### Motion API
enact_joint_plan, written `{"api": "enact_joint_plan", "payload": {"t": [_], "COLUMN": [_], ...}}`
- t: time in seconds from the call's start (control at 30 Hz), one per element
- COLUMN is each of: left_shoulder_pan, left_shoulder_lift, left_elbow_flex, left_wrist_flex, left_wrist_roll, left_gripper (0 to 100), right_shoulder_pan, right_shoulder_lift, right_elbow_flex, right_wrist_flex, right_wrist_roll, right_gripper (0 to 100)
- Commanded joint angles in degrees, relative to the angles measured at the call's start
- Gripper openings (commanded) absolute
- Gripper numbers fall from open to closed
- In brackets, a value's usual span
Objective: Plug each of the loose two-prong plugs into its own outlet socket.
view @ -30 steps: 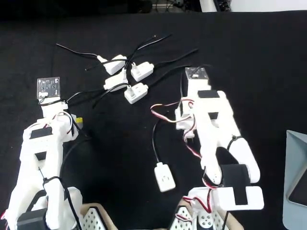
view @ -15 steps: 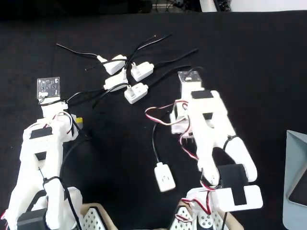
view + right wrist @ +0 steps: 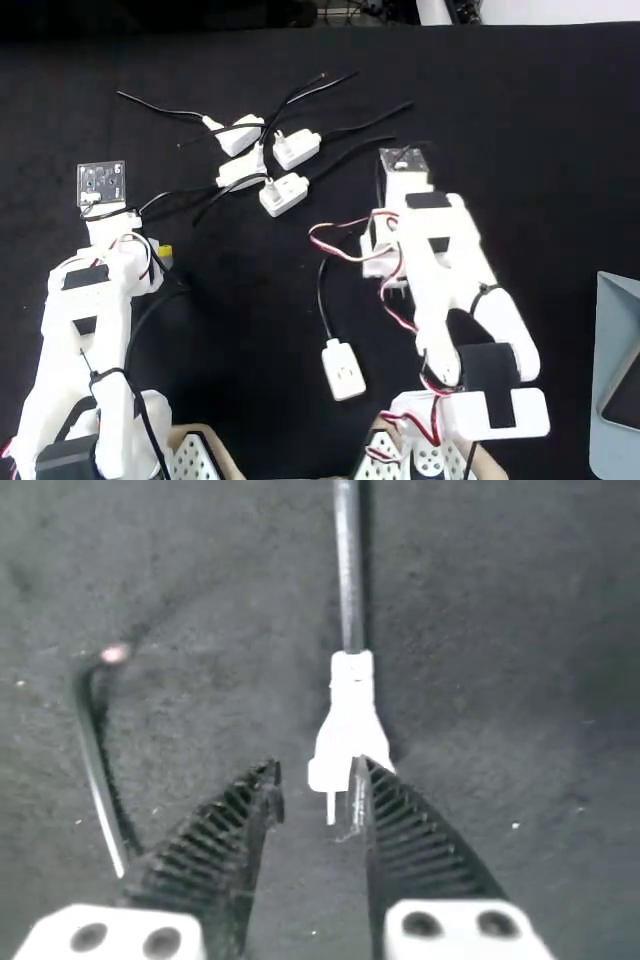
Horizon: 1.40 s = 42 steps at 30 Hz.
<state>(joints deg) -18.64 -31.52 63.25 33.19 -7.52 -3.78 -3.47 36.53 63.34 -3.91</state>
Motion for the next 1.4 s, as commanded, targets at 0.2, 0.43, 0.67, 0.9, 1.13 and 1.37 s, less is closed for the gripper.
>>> {"api": "enact_joint_plan", "payload": {"t": [0.2, 0.43, 0.67, 0.9, 1.13, 1.37], "left_shoulder_pan": [-0.40, -0.40, -0.40, -0.40, -0.40, -0.40], "left_shoulder_lift": [-1.05, -1.05, -1.05, -1.05, -1.05, -1.05], "left_elbow_flex": [-0.31, -0.31, -0.31, -0.31, -0.31, -0.31], "left_wrist_flex": [-1.23, -1.23, -1.23, -1.23, -1.23, -1.23], "left_wrist_roll": [-0.62, -0.62, -0.62, -0.62, -0.62, -0.62], "left_gripper": [25, 25, 25, 25, 25, 25], "right_shoulder_pan": [2.02, 2.02, 2.37, 2.46, 2.29, 2.29], "right_shoulder_lift": [-1.19, 4.88, 4.88, 5.05, 5.14, 5.23], "right_elbow_flex": [2.33, 1.45, -0.22, -2.42, -3.30, -6.64], "right_wrist_flex": [-1.76, -3.69, -3.69, -3.16, -3.08, -3.08], "right_wrist_roll": [2.20, 2.20, 2.20, 1.85, 1.67, -2.29], "right_gripper": [11.4, 11.4, 3.7, 5.3, 11.3, 11.4]}}
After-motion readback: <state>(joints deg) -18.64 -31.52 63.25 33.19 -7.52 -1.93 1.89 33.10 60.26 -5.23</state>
